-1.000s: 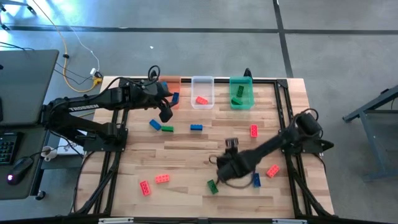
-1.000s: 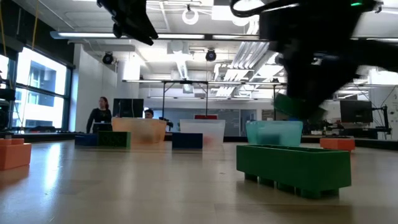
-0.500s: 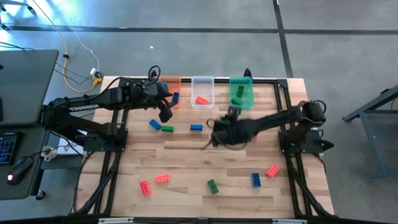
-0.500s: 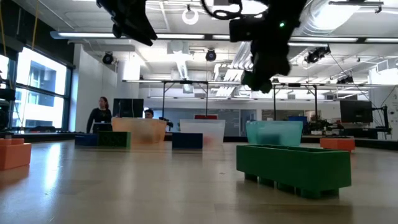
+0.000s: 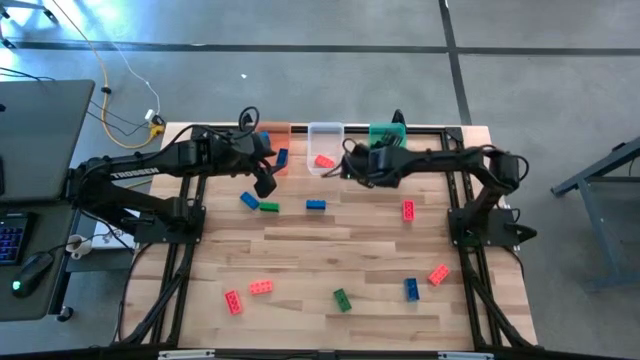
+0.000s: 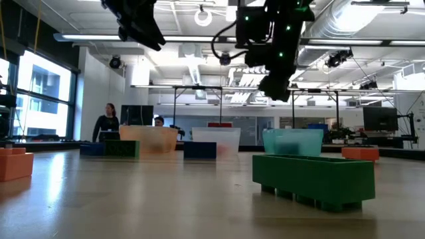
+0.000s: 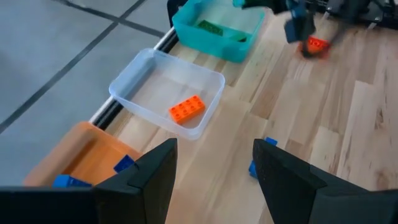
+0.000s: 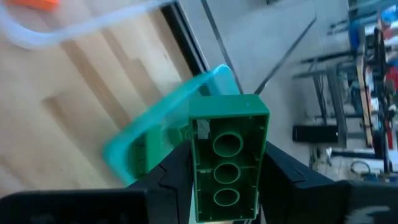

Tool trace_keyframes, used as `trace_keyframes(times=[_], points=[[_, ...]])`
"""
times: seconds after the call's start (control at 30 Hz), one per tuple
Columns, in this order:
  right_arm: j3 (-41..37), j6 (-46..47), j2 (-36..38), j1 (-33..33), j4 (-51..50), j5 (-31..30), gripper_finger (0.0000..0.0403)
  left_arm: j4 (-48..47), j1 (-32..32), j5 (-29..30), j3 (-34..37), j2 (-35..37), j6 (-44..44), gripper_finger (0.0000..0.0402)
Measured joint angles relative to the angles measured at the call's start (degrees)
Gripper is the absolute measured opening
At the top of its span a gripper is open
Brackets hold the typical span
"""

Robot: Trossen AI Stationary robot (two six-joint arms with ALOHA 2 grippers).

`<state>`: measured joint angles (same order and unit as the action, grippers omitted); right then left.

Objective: Sort & place blocks by color
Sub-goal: Put the green game piece into the green bin

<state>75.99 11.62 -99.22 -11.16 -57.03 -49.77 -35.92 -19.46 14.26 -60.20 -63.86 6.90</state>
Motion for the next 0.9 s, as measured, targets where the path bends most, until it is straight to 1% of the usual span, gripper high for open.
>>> trace_keyframes(times=[0.2,0.4,0.43,0.6,0.77,0.9], points=[[0.0,-3.7,0.0,-6.2,2.1,3.9,0.0109,-3.2,0.0,-0.1,0.0,0.0,1.2,0.02],[0.0,-9.5,0.0,-12.1,6.5,9.9,0.0109,-6.2,0.0,-0.1,0.0,0.0,3.4,0.02],[0.0,-10.3,0.0,-13.2,7.2,11.5,0.0109,-6.9,0.0,-0.1,0.0,0.0,3.5,0.02],[0.0,-10.6,0.0,-18.9,8.4,23.0,0.0109,-10.9,0.1,-0.2,0.0,0.0,4.6,0.02],[0.0,-10.6,0.0,-23.1,8.4,28.1,0.0109,-14.2,0.7,-0.2,0.0,0.0,5.6,0.02],[0.0,-10.4,-0.2,-25.9,8.4,35.8,0.0109,-16.0,2.3,-0.2,0.0,0.0,6.7,0.02]])
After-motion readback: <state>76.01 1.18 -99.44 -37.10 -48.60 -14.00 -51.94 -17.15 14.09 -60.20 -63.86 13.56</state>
